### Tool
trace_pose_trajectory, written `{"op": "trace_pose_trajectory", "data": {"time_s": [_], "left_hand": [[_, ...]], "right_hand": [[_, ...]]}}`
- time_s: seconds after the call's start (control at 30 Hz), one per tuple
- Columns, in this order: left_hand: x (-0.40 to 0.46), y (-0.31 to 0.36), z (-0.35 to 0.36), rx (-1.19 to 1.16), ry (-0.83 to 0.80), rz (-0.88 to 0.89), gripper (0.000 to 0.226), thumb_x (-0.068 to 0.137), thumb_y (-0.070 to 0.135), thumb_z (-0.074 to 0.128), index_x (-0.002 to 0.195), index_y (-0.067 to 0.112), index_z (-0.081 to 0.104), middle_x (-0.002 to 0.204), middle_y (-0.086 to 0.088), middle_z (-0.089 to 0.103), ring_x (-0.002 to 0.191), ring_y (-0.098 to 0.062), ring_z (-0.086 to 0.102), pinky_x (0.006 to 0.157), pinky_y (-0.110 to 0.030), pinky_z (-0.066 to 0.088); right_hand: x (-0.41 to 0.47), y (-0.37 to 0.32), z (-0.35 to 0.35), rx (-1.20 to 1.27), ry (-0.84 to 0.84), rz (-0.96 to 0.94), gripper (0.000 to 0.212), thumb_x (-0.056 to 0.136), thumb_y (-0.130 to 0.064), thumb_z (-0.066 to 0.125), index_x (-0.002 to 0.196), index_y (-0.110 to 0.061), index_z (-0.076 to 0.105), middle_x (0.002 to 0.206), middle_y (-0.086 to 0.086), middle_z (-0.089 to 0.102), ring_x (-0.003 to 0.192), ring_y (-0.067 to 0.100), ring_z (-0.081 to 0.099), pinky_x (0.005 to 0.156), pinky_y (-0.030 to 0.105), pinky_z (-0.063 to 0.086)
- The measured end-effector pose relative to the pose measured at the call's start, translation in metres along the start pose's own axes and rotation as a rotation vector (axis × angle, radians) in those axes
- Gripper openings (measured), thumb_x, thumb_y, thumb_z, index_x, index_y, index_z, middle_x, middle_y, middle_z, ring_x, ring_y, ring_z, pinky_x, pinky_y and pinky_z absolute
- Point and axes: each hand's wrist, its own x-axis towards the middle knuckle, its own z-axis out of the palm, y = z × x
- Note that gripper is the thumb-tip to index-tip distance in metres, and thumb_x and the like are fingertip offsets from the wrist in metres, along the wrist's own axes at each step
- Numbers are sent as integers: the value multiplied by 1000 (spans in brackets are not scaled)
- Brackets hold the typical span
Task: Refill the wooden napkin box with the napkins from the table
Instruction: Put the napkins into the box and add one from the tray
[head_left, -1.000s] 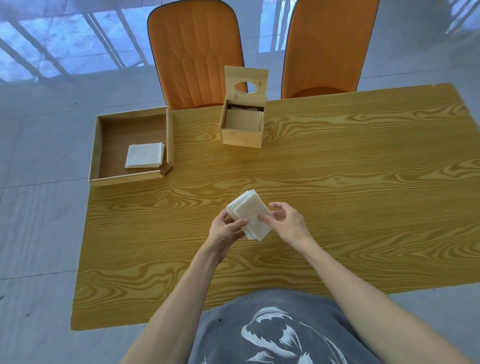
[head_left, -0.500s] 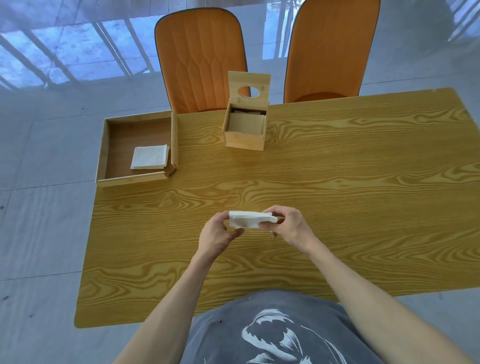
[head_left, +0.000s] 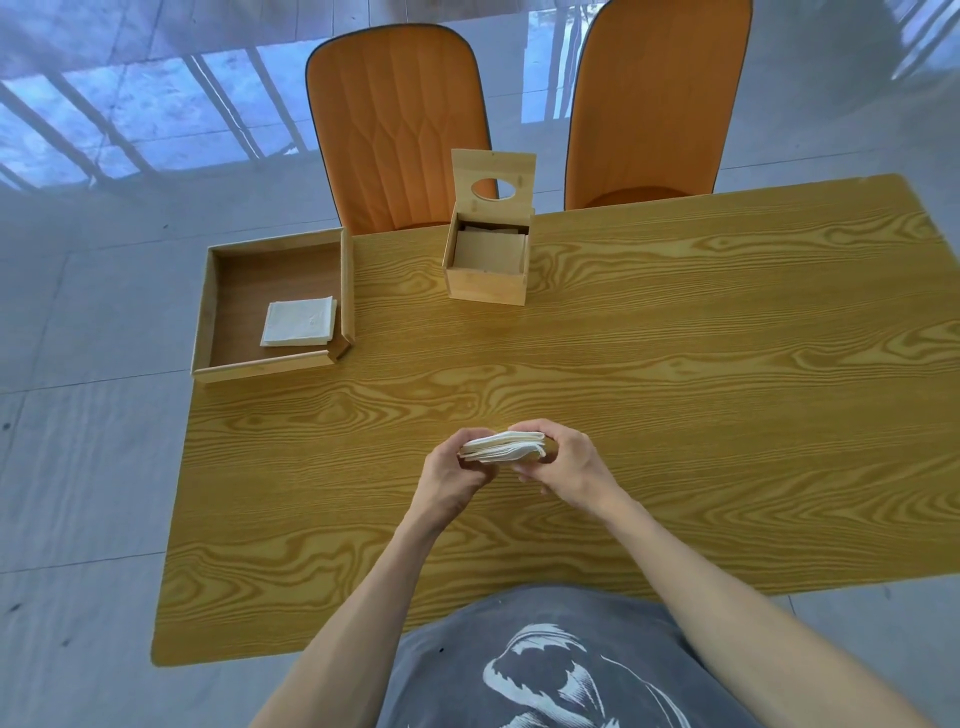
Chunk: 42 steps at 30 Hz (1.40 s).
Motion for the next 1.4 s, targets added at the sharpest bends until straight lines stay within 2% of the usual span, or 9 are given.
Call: {"op": "trace_pose_trajectory", "data": {"time_s": [0.1,0.27,0.4,0.57,0.83,0.97,1.07,1.2,1.4], "left_hand": [[1,-4,-3,-72,15,1,32,79,4,75,105,23,71,82,9,72,70,-8,62,68,-25,51],[5,0,-6,-100,27,24,29,82,5,73,103,24,72,85,5,74,72,-11,65,70,-31,52],[6,1,-6,-66,39,26,29,82,10,75,106,27,70,88,7,75,74,-6,67,70,-26,54],[13,3,-11,-38,47,39,19,85,20,75,103,26,71,94,8,75,78,-12,67,65,-20,49],[60,61,-40,3,71,116,22,90,28,70,109,19,62,99,1,72,87,-24,72,80,-48,59],[91,97,-58,101,138,175,18,89,34,71,105,26,66,100,7,70,89,-21,66,82,-44,58],[113,122,-69,122,191,203,27,87,40,72,108,23,70,97,10,69,89,-16,65,82,-40,56],[138,148,-80,126,219,226,36,85,41,73,112,18,70,99,6,71,90,-11,65,82,-32,57],[166,162,-84,102,261,226,37,84,44,74,111,19,69,101,6,72,94,-10,67,85,-34,58]], "right_hand": [[-2,-3,-5,76,52,24,29,85,-15,78,110,-27,71,104,-8,74,63,15,76,44,24,51],[-1,-7,-7,116,84,42,19,86,-14,76,103,-24,74,99,-6,75,61,16,75,48,30,54],[3,0,-6,33,70,65,21,86,-20,76,103,-32,73,83,-3,78,66,13,75,59,36,62],[8,-4,-12,66,108,93,18,89,-20,74,107,-23,74,93,-6,76,70,8,75,62,36,63],[54,-38,-40,98,162,16,30,95,-29,66,122,-17,62,105,-1,71,67,15,74,49,28,55],[87,-60,-58,68,189,-33,24,97,-35,62,116,-20,61,101,-1,71,65,17,74,54,28,55],[112,-74,-69,17,216,-76,32,97,-38,61,118,-14,63,97,0,72,59,12,72,60,22,53],[138,-90,-81,-3,255,-114,35,96,-39,61,119,-13,65,97,-1,71,58,10,69,63,27,57],[168,-105,-91,30,317,-101,41,95,-40,63,125,-12,61,95,-6,69,61,9,68,53,24,54]]}}
